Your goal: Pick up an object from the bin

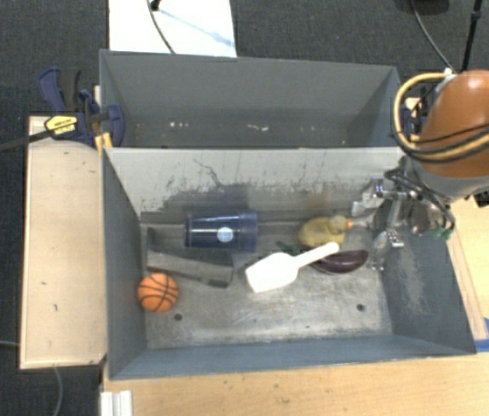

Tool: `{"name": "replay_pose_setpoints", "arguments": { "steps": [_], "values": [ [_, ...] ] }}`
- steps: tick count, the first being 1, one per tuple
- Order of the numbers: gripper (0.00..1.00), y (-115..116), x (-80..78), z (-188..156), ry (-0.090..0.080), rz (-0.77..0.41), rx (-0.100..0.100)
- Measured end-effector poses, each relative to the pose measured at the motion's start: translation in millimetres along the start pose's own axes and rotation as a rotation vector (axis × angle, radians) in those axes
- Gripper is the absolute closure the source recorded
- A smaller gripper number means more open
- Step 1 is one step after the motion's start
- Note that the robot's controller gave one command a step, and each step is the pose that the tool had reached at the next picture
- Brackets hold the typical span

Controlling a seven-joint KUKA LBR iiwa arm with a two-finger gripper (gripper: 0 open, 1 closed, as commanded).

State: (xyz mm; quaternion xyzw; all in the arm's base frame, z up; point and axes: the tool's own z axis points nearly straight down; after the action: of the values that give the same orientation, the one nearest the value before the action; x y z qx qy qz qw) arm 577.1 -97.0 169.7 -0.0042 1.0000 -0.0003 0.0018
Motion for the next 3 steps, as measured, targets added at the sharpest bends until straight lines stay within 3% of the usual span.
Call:
{"name": "replay_pose_setpoints", "arguments": {
  "steps": [1, 2, 3],
  "values": [
    [1.00, 0, 0.0, 0, 0.000, 0.006, 0.000],
    [1.00, 0, 0.0, 0, 0.000, 0.005, 0.000],
    [1.00, 16, -2.2, 7, 0.000, -0.064, 0.003]
  ]
}}
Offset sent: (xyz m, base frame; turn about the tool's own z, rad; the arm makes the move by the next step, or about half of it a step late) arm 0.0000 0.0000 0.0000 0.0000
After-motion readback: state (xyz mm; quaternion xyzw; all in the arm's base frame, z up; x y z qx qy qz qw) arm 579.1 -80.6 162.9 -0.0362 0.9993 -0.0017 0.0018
